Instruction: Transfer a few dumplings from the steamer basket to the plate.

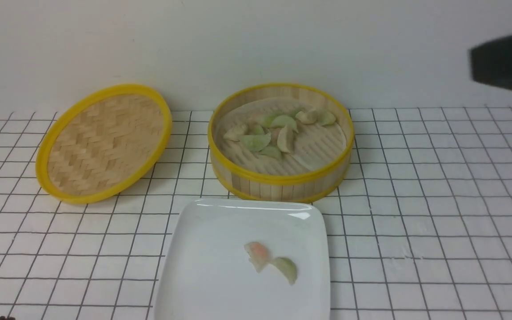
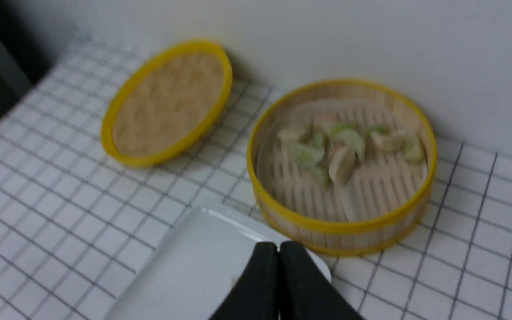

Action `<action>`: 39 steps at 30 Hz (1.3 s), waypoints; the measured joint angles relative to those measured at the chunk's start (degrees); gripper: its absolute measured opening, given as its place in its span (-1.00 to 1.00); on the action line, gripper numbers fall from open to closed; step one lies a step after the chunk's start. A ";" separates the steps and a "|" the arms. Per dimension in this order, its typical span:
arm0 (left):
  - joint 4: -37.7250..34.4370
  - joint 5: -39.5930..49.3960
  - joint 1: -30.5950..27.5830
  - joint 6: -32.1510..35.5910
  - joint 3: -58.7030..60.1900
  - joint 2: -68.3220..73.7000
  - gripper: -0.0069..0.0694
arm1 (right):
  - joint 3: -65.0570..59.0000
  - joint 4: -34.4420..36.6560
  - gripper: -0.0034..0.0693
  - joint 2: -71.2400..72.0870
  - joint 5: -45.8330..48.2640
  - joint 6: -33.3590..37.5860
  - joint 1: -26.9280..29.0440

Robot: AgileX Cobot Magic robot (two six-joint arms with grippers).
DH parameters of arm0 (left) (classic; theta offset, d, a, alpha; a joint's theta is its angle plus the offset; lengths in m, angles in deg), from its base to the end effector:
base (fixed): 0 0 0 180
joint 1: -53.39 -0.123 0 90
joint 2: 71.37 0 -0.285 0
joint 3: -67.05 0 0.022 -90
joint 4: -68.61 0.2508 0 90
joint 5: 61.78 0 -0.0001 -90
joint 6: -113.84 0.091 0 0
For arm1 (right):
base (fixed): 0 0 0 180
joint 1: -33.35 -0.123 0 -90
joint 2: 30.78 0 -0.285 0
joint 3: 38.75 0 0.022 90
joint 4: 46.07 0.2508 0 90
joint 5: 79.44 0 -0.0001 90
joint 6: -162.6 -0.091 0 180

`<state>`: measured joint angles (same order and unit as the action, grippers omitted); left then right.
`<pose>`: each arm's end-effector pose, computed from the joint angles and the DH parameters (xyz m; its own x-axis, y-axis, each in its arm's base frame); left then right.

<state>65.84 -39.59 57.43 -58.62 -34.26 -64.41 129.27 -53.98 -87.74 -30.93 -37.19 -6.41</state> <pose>0.0519 -0.0053 0.1706 -0.2964 0.1079 -0.9489 0.1139 0.9905 0.0770 0.1223 0.0895 0.4311 -0.4818 -0.0762 -0.8729 -0.4595 0.8702 0.1776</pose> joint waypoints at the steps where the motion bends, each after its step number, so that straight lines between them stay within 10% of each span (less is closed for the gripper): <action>1: 0.00 0.00 0.00 0.00 0.00 0.00 -0.83 | -5.37 -0.20 -0.94 5.54 -4.84 -0.87 0.00; 10: 0.00 0.00 0.00 -0.05 0.00 0.00 -0.83 | -36.75 -4.14 -0.94 30.74 -27.74 -7.88 0.00; 26: 0.05 -0.05 -0.07 -0.05 0.00 -0.06 -0.83 | -47.68 -7.30 -0.94 48.65 -38.88 -8.24 -0.02; 39: 0.05 -0.05 -0.07 -0.05 0.00 -0.06 -0.83 | -48.53 15.48 -0.94 48.89 -37.81 19.11 1.29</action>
<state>65.89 -39.64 57.36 -58.67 -34.26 -64.47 80.74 -38.51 -38.85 -68.74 -18.07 -5.12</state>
